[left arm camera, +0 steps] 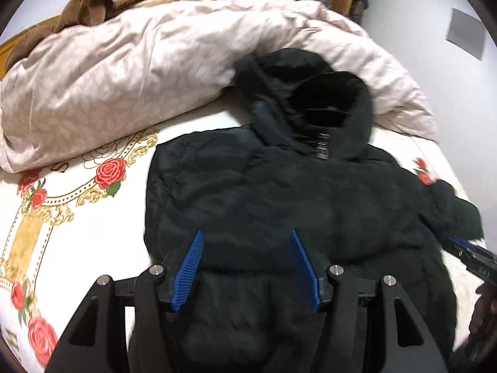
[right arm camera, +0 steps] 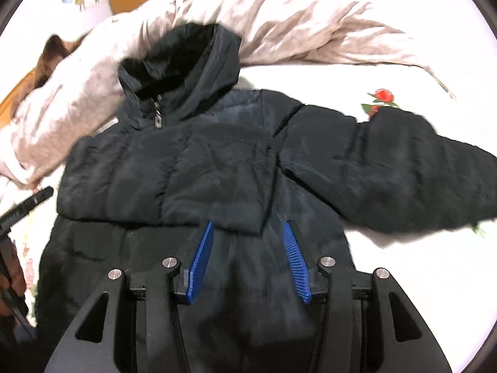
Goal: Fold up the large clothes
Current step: 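Move the right tool to the other sleeve and grasp it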
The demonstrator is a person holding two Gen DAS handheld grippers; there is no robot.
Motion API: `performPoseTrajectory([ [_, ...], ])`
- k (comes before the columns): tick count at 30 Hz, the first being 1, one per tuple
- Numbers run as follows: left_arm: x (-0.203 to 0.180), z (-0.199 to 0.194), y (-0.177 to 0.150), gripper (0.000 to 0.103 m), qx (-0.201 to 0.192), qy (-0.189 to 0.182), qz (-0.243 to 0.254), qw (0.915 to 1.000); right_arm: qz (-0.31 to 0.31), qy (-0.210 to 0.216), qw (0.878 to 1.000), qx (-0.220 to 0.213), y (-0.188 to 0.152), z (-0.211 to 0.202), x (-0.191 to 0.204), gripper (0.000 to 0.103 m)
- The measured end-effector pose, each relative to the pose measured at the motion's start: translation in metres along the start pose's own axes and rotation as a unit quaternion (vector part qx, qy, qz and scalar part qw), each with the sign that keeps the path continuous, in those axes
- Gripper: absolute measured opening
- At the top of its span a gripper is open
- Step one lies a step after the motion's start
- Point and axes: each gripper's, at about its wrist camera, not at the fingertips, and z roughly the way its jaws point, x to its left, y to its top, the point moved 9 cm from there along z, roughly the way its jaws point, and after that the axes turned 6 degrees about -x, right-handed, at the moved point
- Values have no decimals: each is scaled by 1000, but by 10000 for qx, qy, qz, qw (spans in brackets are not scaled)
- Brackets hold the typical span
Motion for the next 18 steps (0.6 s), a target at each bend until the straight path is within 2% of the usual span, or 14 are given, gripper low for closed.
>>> performPoseTrajectory([
  [9, -53, -79, -30, 61, 86, -330, 68, 9994, 268, -264, 9983, -451, -21, -106, -23, 54],
  [12, -69, -96, -34, 61, 65, -421, 162, 9990, 327, -315, 9975, -534, -29, -130, -33, 55],
  [18, -89, -118, -36, 62, 6, -541, 312, 9980, 397, -332, 9969, -600, -35, -150, -44, 55],
])
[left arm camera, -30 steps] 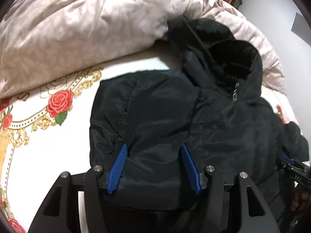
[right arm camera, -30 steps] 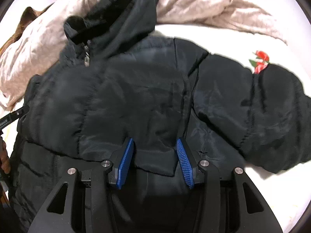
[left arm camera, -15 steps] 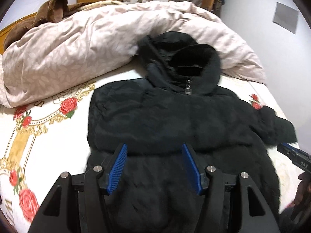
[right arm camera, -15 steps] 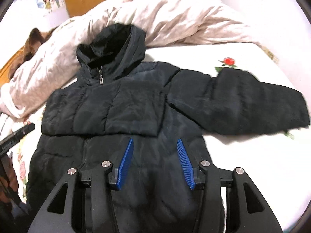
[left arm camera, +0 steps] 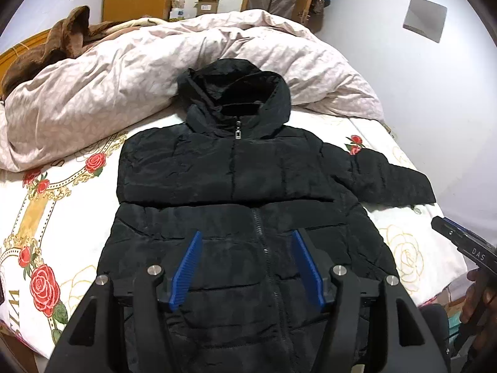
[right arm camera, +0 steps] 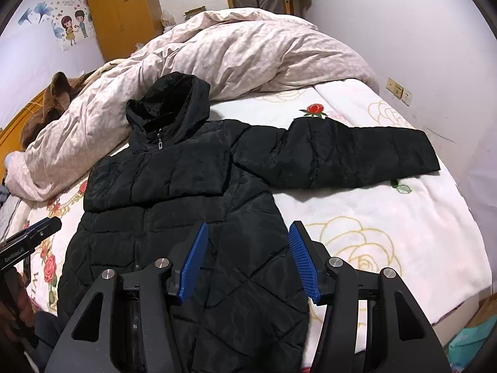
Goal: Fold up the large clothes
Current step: 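Move the right tool to the other sleeve and grasp it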
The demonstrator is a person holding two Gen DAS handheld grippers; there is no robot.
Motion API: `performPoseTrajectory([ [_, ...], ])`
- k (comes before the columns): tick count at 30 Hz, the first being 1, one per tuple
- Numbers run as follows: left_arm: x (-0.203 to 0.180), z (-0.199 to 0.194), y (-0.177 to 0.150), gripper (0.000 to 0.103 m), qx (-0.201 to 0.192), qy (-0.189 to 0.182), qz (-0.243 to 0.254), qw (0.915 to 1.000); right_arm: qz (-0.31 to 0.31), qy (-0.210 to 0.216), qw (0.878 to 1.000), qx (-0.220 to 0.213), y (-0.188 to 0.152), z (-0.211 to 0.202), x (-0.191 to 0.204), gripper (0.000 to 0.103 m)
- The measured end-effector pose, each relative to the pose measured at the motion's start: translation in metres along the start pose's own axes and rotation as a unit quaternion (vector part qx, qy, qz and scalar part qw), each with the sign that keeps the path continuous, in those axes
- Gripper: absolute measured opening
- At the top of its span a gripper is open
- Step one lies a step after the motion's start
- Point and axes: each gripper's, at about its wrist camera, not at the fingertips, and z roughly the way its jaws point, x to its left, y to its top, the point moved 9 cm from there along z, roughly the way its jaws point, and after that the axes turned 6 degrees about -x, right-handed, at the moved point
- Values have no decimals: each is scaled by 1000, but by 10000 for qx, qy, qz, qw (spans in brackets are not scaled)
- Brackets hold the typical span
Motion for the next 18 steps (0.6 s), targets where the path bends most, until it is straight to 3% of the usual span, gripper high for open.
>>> performPoseTrajectory([
  [9, -14, 23, 8, 63, 102, -3, 158, 9998, 299, -97, 9995, 4, 1, 14, -32, 59],
  [11, -15, 37, 11, 63, 138, 11, 196, 9997, 487, -172, 9987, 43, 2, 27, -51, 64],
  [18, -20, 100, 29, 63, 252, 43, 359, 9990, 1214, -442, 9914, 188, 8, 79, -133, 64],
])
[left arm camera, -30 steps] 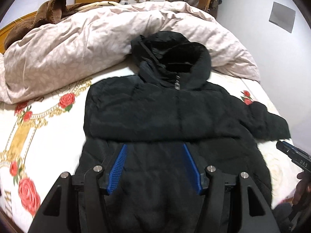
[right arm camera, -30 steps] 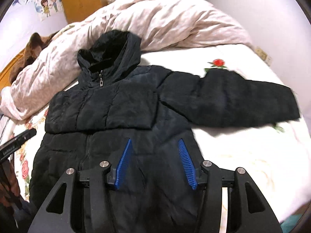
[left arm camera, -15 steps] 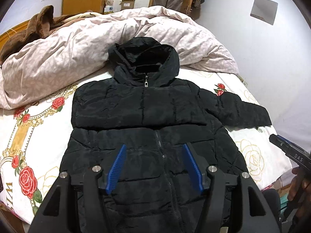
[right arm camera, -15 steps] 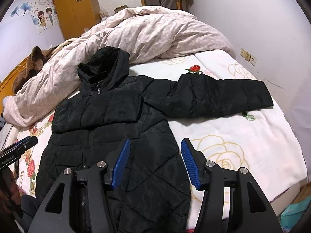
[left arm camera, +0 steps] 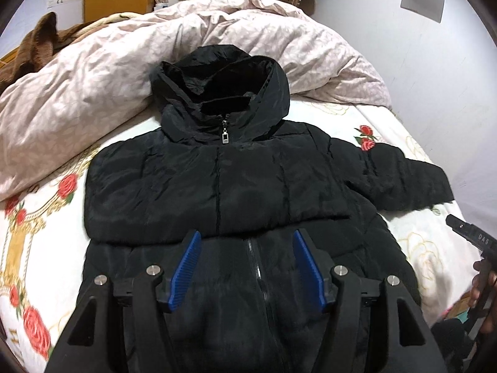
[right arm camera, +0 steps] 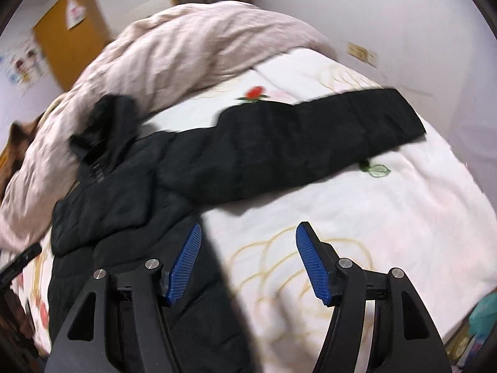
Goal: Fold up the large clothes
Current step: 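Move the right tool to the other sleeve and grasp it, then fold the held sleeve across the jacket body with the right tool, release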
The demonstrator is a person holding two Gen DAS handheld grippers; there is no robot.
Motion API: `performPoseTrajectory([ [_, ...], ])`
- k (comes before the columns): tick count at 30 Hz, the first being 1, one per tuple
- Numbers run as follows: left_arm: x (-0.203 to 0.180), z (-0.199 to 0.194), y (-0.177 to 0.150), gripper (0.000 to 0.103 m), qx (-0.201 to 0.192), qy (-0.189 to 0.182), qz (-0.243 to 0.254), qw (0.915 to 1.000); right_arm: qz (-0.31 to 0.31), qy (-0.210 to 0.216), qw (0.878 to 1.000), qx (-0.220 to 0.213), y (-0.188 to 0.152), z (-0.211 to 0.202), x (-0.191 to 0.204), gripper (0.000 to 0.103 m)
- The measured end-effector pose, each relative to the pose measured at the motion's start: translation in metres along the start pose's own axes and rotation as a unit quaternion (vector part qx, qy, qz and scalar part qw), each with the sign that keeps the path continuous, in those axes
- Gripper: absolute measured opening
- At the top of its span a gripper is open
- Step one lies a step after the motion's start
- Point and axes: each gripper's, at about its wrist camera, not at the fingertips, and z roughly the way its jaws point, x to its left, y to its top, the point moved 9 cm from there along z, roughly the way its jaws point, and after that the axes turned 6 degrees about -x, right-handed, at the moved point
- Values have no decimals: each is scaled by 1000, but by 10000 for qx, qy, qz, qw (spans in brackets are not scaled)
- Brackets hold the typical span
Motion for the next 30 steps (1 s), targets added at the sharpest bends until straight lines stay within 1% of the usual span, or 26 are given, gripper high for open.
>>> performPoseTrajectory([
  [2, -1, 21, 5, 63, 44, 20, 30, 10000, 268, -84, 9996, 44, 6, 17, -23, 64],
  [4, 0, 39, 8, 63, 86, 33, 24, 10000, 576, -272, 9979, 117, 12, 41, -52, 64],
  [8, 4, 65, 10, 63, 135, 35, -67, 9999, 998, -513, 9935, 172, 22, 80, -98, 64],
  [10, 7, 74, 8, 63, 145, 53, -95, 9998, 1257, -470, 9908, 159, 27, 97, -114, 64],
  [11, 9, 79, 7, 63, 157, 70, -104, 9998, 1348, -467, 9896, 164, 29, 102, -120, 64],
  [13, 13, 89, 4, 63, 211, 119, -104, 9997, 1550, -393, 9871, -12, 40, 112, -130, 64],
  [15, 17, 96, 3, 63, 245, 147, -121, 9995, 1561, -382, 9869, -131, 50, 116, -131, 65],
  [18, 21, 101, 3, 63, 241, 161, -158, 9995, 1522, -474, 9870, -196, 60, 120, -130, 65],
  [19, 22, 102, 3, 63, 237, 163, -160, 9995, 1517, -509, 9869, -206, 62, 120, -129, 60],
  [20, 23, 102, 3, 63, 231, 159, -158, 9995, 1495, -556, 9870, -214, 65, 120, -129, 52],
  [21, 23, 101, 3, 63, 226, 156, -155, 9995, 1455, -607, 9873, -216, 67, 120, -128, 36],
  [22, 24, 99, 3, 63, 221, 160, -153, 9995, 1478, -550, 9873, -212, 69, 118, -125, 22],
  [23, 25, 97, 3, 63, 213, 169, -155, 9995, 1499, -488, 9873, -206, 72, 117, -122, 17],
  [25, 28, 91, 4, 63, 189, 178, -187, 9995, 1212, -593, 9903, -320, 80, 104, -109, 13],
  [26, 30, 87, 5, 63, 173, 183, -210, 9995, 1124, -596, 9912, -376, 86, 102, -102, 12],
  [30, 42, 66, 10, 63, 72, 230, -322, 9992, 766, -373, 9928, -844, 114, 56, -60, 12],
])
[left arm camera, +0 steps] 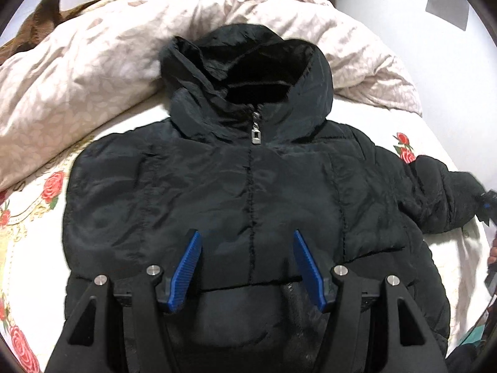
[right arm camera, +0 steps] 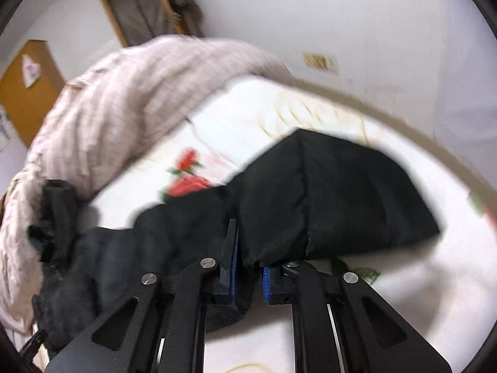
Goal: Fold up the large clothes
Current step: 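Fold the held sleeve across the jacket body with the right tool, release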
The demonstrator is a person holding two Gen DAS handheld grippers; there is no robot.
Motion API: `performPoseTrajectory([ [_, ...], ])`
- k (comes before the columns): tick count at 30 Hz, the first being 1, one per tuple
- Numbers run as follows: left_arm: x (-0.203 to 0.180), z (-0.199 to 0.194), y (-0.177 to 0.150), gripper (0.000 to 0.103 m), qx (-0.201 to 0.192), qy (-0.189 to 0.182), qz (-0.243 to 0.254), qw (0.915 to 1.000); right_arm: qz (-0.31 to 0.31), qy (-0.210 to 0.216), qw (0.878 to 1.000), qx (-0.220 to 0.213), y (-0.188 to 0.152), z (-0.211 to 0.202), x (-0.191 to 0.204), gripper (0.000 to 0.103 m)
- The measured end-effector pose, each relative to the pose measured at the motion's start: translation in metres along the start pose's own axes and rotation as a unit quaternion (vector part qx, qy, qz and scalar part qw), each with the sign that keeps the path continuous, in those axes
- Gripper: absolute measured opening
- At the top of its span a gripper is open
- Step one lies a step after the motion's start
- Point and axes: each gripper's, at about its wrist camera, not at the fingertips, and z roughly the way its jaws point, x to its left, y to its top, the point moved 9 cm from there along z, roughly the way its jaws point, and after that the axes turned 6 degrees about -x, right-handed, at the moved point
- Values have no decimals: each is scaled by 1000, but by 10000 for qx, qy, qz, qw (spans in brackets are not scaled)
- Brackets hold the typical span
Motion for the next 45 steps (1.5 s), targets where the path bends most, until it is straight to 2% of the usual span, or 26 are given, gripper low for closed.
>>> performPoseTrajectory([
  [6, 23, -36, 9, 63, -199, 41, -236, 9995, -597, 750, 9941, -515, 30, -72, 94, 12],
  [10, 41, -59, 9, 63, -330, 60, -431, 9985, -1099, 1372, 9834, -447, 17, -100, 173, 12],
  [13, 57, -73, 7, 63, -395, 114, -535, 9977, -1576, 1729, 9720, -224, -12, -99, 232, 14],
  [17, 86, -83, 0, 63, -432, 221, -708, 9963, -2101, 2080, 9548, 303, -76, -78, 293, 15],
  [20, 109, -83, -8, 63, -395, 323, -879, 9948, -2402, 2212, 9423, 735, -129, -59, 319, 18],
  [23, 128, -80, -17, 63, -335, 407, -1067, 9929, -2666, 2266, 9294, 1179, -175, -34, 338, 26],
  [24, 133, -78, -20, 63, -313, 423, -1128, 9922, -2713, 2282, 9266, 1256, -183, -30, 342, 33],
  [25, 138, -76, -22, 63, -293, 431, -1182, 9916, -2788, 2323, 9213, 1397, -199, -23, 345, 47],
  [27, 144, -74, -26, 63, -252, 418, -1283, 9905, -2882, 2338, 9144, 1616, -221, -16, 348, 61],
  [29, 145, -71, -25, 63, -230, 394, -1350, 9898, -3000, 2329, 9114, 1583, -230, -18, 348, 61],
  [33, 131, -64, -16, 63, -218, 149, -1396, 9899, -3021, 2533, 9082, 1406, -221, -41, 344, 63],
  [35, 117, -57, -8, 70, -207, -68, -1376, 9902, -3010, 2641, 9080, 1232, -213, -55, 339, 63],
  [38, 90, -40, 6, 73, -198, -324, -1217, 9918, -2818, 2616, 9178, 989, -199, -67, 327, 63],
  [41, 64, -7, 13, 73, 65, -624, -1169, 9912, -2507, 2191, 9399, 763, -173, -60, 289, 63],
  [43, 50, 21, 12, 71, 304, -612, -1032, 9923, -2269, 1832, 9538, 720, -157, -42, 257, 63],
  [45, 39, 36, 11, 43, 383, -627, -847, 9937, -2034, 1469, 9653, 728, -144, -21, 227, 63],
])
